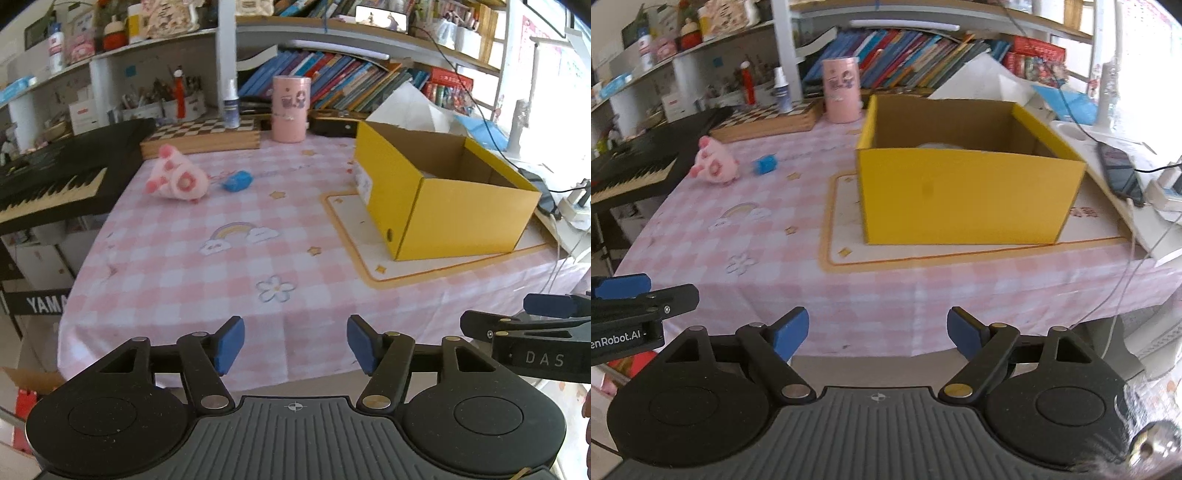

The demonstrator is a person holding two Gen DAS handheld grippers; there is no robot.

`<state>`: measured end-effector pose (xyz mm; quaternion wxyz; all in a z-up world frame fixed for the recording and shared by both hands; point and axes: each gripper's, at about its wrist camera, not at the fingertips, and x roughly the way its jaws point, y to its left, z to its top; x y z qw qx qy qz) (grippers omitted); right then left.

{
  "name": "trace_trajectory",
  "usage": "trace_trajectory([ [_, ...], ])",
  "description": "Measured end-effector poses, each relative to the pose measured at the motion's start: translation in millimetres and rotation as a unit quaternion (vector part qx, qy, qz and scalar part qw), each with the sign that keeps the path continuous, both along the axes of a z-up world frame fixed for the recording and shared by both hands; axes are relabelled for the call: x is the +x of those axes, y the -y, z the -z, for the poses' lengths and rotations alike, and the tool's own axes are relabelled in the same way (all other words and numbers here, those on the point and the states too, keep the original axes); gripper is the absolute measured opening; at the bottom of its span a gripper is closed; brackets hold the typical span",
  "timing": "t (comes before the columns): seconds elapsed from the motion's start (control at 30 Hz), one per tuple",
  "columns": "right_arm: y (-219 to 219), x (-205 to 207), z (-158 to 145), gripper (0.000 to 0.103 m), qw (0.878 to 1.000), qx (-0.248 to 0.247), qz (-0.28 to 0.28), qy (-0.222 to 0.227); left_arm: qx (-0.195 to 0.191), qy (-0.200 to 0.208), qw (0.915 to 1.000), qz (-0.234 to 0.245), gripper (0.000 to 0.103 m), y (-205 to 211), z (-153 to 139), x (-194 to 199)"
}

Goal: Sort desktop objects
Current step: 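Withdraw both tools from the box toward the plush toy and eraser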

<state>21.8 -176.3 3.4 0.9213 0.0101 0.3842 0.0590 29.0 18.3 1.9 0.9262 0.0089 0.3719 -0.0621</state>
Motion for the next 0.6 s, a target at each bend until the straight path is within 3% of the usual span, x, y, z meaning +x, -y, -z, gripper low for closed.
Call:
trace_trajectory([
  [0.6,-70.1,6.8,-2.5,0.082,0.996,0.009,-0.083,0.007,0.016,0.007,0.9982,-0.057,0.065,-58.7,-5.1,-15.2],
])
